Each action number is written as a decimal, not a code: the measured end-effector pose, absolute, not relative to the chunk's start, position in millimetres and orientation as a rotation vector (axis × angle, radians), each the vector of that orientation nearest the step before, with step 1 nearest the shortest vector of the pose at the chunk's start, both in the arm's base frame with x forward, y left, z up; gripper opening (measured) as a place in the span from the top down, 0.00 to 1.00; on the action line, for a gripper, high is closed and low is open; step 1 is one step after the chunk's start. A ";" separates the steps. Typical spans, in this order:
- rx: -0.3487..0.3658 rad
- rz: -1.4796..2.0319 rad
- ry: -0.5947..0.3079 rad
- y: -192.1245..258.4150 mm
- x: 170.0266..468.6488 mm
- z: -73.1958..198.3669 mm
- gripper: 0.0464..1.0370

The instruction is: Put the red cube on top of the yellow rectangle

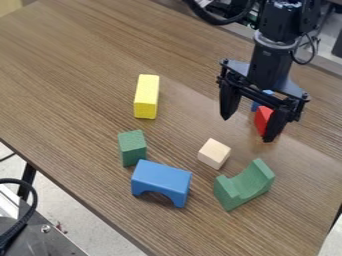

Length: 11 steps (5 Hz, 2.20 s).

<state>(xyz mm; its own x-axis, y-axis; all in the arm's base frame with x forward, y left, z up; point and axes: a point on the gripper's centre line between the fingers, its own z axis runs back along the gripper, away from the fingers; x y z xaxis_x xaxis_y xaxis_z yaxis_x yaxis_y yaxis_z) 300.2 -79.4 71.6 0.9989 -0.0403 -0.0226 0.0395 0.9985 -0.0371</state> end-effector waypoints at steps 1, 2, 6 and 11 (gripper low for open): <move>-0.028 -0.041 0.061 -78.8 295.6 61.7 0.04; -0.017 -0.062 0.060 -85.4 299.7 58.2 0.04; -0.058 -0.086 -0.008 -103.1 306.8 55.4 0.04; -0.086 -0.001 -0.020 -96.4 382.6 74.2 0.04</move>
<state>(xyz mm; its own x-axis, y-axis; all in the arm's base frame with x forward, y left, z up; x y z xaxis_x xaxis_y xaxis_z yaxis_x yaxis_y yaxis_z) 382.6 -96.4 74.2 0.9998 0.0001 0.0201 0.0016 0.9963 -0.0861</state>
